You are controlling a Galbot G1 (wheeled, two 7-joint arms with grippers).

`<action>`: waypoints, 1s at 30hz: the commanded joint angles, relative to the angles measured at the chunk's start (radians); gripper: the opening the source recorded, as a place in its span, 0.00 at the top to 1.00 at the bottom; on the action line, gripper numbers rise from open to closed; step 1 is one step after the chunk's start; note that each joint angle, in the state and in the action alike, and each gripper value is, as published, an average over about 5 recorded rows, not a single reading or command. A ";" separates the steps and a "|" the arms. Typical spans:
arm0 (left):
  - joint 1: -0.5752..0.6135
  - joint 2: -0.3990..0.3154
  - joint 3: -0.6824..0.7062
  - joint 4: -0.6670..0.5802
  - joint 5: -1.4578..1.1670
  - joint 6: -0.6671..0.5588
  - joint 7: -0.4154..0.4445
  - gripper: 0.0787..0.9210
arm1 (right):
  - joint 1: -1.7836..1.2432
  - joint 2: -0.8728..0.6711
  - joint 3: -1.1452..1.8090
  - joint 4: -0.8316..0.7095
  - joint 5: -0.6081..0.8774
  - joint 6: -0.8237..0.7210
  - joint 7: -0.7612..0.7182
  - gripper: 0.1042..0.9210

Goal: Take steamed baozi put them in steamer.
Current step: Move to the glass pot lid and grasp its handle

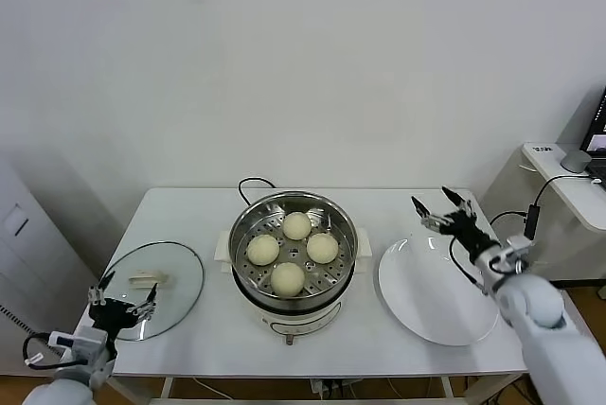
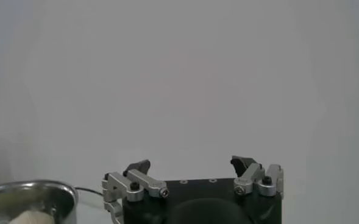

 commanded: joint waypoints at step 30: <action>-0.134 -0.125 -0.102 0.572 1.459 -0.575 -0.308 0.12 | -0.207 0.249 0.206 -0.026 -0.233 0.070 -0.002 0.12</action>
